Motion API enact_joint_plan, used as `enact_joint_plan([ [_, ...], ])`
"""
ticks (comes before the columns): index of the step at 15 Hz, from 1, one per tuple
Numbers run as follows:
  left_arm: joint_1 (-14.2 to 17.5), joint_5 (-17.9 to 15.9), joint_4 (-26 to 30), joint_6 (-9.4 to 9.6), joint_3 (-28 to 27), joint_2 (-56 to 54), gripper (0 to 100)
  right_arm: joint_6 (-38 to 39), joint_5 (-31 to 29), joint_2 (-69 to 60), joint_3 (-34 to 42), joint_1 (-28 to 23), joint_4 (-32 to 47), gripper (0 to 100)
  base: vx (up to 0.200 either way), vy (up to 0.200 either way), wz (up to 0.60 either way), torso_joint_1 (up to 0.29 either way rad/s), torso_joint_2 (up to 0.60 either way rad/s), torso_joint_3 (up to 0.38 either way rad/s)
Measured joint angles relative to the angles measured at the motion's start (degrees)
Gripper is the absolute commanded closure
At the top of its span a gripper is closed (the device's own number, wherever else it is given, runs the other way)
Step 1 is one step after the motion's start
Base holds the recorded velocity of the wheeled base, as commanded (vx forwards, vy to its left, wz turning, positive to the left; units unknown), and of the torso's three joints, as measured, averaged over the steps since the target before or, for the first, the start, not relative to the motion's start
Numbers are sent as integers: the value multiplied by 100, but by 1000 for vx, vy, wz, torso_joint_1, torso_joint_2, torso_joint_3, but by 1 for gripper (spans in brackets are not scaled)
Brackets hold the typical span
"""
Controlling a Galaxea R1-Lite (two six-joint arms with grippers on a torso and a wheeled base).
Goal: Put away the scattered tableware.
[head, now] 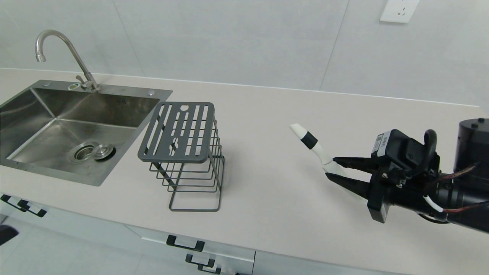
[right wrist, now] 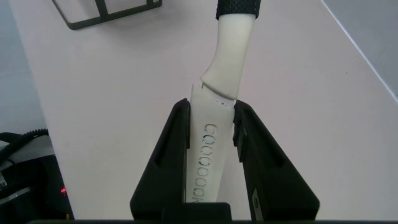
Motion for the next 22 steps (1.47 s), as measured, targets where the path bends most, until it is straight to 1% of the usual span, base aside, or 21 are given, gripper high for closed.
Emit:
enact_joint_plan([
  [1, -90, -79, -18, 10, -72, 267, 0, 0, 0, -11, 9, 11, 0, 100, 0, 0, 0, 0, 0, 0],
  [2, -300, -118, -60, 32, -146, 482, 0, 0, 0, -22, 17, 11, 2, 100, 0, 0, 0, 0, 0, 0],
  [3, -606, -139, -134, 90, -212, 700, 0, 0, -2, -39, 26, 13, 0, 100, 0, 0, 0, 0, 0, 0],
  [4, -1013, -148, -201, 211, -279, 929, 0, 0, 2, -57, 43, 13, 0, 100, 0, 0, 0, 0, 0, 0],
  [5, -1364, -112, -238, 383, -339, 1163, 0, 0, 0, -69, 59, 11, 7, 100, 0, 0, 0, 0, 0, 0],
  [6, -1618, 27, -251, 610, -384, 1447, 0, 0, 0, -77, 62, 11, 10, 100, 0, 0, 0, 0, 0, 0],
  [7, -1816, 246, -276, 834, -436, 1769, 0, 0, 0, -80, 56, 13, 11, 100, 0, 0, 0, 0, 0, 0],
  [8, -2009, 466, -293, 976, -513, 2100, 0, 0, 0, -85, 43, 16, 10, 100, 0, 0, 0, 0, 0, 0],
  [10, -2326, 816, -391, 1097, -725, 2638, 0, 0, 2, -107, 45, 16, 13, 100, 0, 0, 0, 0, 0, 0],
  [13, -2789, 1930, -798, 1128, -1012, 3421, 0, 7, 0, -190, 39, 16, 10, 100, 0, 0, 0, 0, 0, 0],
  [14, -2945, 2209, -1020, 1124, -1100, 3663, 0, 7, 0, -201, 20, 16, 2, 100, 0, 0, 0, 0, 0, 0],
  [15, -3083, 2395, -1203, 1117, -1208, 3905, 0, 7, 0, -207, 1, 16, -1, 100, 0, 0, 0, 0, 0, 0],
  [17, -3332, 2581, -1409, 1113, -1549, 4379, 0, 7, 0, -221, -38, 16, -17, 100, 0, 0, 0, 0, 0, 0],
  [19, -3480, 2603, -1451, 1100, -1816, 4749, 0, 10, 0, -226, -167, 16, -17, 100, 0, 0, 0, 0, 0, 0],
  [20, -3539, 2603, -1529, 1056, -1947, 4969, 0, 10, 0, -227, -252, 16, -20, 100, 0, 0, 0, 0, 0, 0],
  [22, -3643, 2606, -1948, 897, -2093, 5344, 0, 10, 0, -227, -319, 16, -15, 100, 0, 0, 0, 0, 0, 0],
])
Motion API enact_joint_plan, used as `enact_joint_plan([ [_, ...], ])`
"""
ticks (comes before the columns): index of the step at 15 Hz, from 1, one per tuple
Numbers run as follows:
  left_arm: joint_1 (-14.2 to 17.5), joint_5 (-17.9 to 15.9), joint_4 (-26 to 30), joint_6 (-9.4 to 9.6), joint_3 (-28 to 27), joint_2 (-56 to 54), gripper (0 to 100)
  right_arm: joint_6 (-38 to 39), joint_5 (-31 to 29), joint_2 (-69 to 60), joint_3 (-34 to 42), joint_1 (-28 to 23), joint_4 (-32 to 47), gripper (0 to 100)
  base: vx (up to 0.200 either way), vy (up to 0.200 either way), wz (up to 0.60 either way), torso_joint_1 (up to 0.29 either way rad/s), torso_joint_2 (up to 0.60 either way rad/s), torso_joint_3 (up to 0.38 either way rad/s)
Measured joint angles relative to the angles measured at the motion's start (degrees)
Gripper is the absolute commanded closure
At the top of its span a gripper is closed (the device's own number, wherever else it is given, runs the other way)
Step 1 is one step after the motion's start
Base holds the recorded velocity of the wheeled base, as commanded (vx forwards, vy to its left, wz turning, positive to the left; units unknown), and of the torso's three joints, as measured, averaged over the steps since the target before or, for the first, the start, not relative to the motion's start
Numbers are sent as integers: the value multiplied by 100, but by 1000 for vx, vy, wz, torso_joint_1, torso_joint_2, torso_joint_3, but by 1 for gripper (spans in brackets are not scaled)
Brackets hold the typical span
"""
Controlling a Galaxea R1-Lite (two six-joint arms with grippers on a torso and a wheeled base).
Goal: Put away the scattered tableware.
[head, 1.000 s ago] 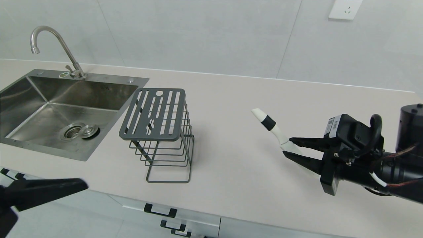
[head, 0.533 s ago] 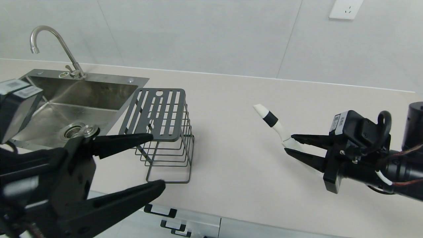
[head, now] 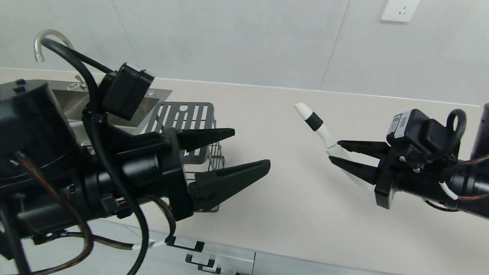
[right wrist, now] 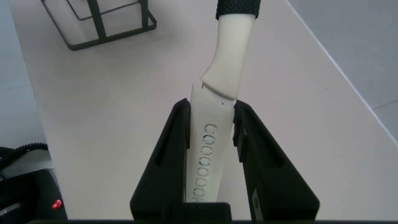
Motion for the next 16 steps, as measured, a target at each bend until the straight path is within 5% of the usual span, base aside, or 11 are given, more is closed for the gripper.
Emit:
enact_joint_plan([
  [7, -296, 312, -1947, -600, -379, 1458, 0, 11, 0, -10, -104, -7, -18, 100, 0, 0, 0, 0, 0, 0],
  [16, -629, 1202, -2220, -708, -1096, 2216, 0, 9, -9, -18, -234, 0, -24, 100, 0, 0, 0, 0, 0, 0],
])
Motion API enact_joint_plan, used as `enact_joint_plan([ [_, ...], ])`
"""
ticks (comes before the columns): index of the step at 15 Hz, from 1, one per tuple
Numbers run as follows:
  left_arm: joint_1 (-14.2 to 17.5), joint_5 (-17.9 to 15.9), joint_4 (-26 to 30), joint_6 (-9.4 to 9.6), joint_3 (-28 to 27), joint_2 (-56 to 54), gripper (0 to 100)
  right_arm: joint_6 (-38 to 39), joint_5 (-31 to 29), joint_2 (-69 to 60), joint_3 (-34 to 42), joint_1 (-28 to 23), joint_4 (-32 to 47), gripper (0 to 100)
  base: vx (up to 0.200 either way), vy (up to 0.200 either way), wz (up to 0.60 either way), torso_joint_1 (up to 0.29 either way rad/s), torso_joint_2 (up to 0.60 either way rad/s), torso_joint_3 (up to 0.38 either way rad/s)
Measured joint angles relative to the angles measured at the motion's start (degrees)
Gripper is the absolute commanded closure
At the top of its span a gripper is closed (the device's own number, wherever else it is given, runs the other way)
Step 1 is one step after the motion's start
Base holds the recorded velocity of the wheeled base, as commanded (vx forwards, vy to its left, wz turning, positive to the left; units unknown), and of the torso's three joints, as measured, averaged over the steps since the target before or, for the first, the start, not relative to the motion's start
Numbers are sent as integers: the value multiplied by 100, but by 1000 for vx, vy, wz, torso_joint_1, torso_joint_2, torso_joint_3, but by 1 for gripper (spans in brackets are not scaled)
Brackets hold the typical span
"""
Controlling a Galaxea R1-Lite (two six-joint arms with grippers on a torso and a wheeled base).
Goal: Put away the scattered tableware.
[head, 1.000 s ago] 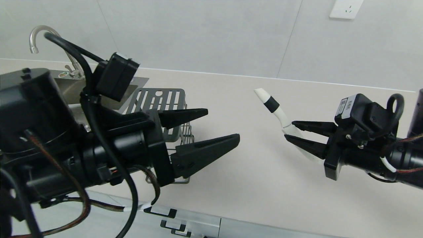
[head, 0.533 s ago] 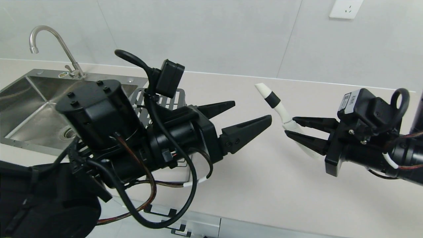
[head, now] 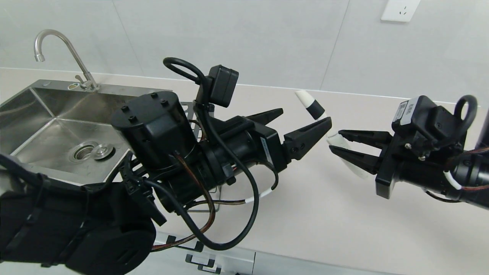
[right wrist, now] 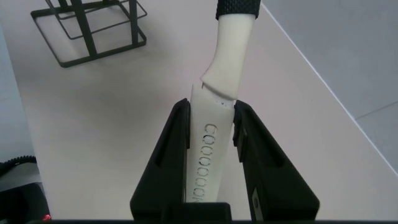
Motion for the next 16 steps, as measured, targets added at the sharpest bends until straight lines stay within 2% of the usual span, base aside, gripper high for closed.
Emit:
enact_joint_plan([
  [6, -22, 256, -547, 16, -762, 735, 0, 15, 9, -129, 2, 0, -106, 100, 0, 0, 0, 0, 0, 0],
  [12, -199, 224, -561, -28, -1081, 964, 0, 26, 63, -179, 0, 0, -107, 100, 0, 0, 0, 0, 0, 0],
  [14, -236, 221, -558, -157, -1182, 989, 0, 24, 69, -182, -9, 0, -107, 100, 0, 0, 0, 0, 0, 0],
  [16, -315, 232, -558, -447, -1228, 997, 0, 22, 69, -183, -11, 0, -112, 100, 0, 0, 0, 0, 0, 0],
])
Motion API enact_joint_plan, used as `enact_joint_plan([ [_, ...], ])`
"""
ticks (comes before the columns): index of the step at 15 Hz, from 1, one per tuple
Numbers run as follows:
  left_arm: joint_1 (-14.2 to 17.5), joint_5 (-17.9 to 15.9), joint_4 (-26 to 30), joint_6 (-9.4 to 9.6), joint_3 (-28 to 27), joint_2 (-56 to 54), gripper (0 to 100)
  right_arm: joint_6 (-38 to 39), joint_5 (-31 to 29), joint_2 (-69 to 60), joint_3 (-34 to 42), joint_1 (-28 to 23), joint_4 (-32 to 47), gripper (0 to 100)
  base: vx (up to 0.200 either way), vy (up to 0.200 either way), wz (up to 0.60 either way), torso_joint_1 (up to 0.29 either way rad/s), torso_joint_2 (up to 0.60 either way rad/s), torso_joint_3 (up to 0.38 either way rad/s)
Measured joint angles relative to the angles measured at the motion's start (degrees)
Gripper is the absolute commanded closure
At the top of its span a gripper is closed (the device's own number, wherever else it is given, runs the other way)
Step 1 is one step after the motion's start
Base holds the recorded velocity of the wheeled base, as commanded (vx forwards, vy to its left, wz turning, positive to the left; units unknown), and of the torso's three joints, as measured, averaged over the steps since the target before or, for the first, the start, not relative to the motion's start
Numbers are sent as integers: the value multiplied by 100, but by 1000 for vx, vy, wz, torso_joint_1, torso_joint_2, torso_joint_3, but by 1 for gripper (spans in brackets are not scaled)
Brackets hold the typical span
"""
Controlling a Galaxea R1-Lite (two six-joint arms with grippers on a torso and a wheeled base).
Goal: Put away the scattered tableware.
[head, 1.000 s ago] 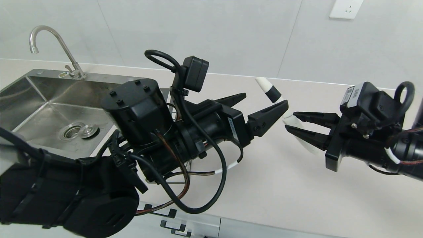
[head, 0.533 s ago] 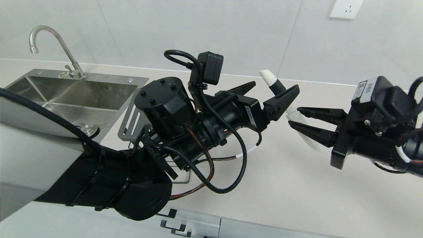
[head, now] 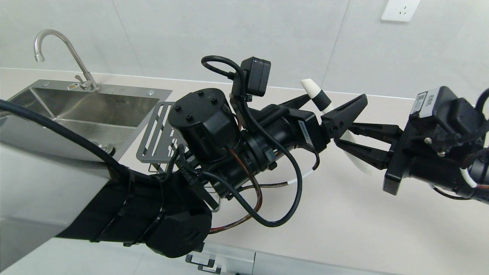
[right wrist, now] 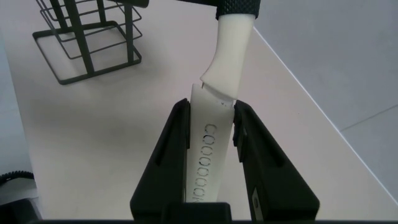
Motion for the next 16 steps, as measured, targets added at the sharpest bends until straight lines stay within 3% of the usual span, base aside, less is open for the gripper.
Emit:
enact_joint_plan([
  [2, -90, 24, 0, -235, -44, 0, 0, 4, -1, -2, -11, 0, -5, 100, 0, 0, 0, 0, 0, 0],
  [12, -111, 39, -6, -243, -496, 213, 0, 4, 7, -40, -55, 11, -22, 100, 0, 0, 0, 0, 0, 0],
  [13, -111, 46, -6, -235, -529, 246, 100, 4, 7, -55, -55, 11, -24, 100, 0, 0, 0, 0, 0, 0],
  [16, -111, 83, -6, -234, -562, 299, 100, 2, 10, -88, -57, 6, -24, 100, 0, 0, 0, 0, 0, 0],
])
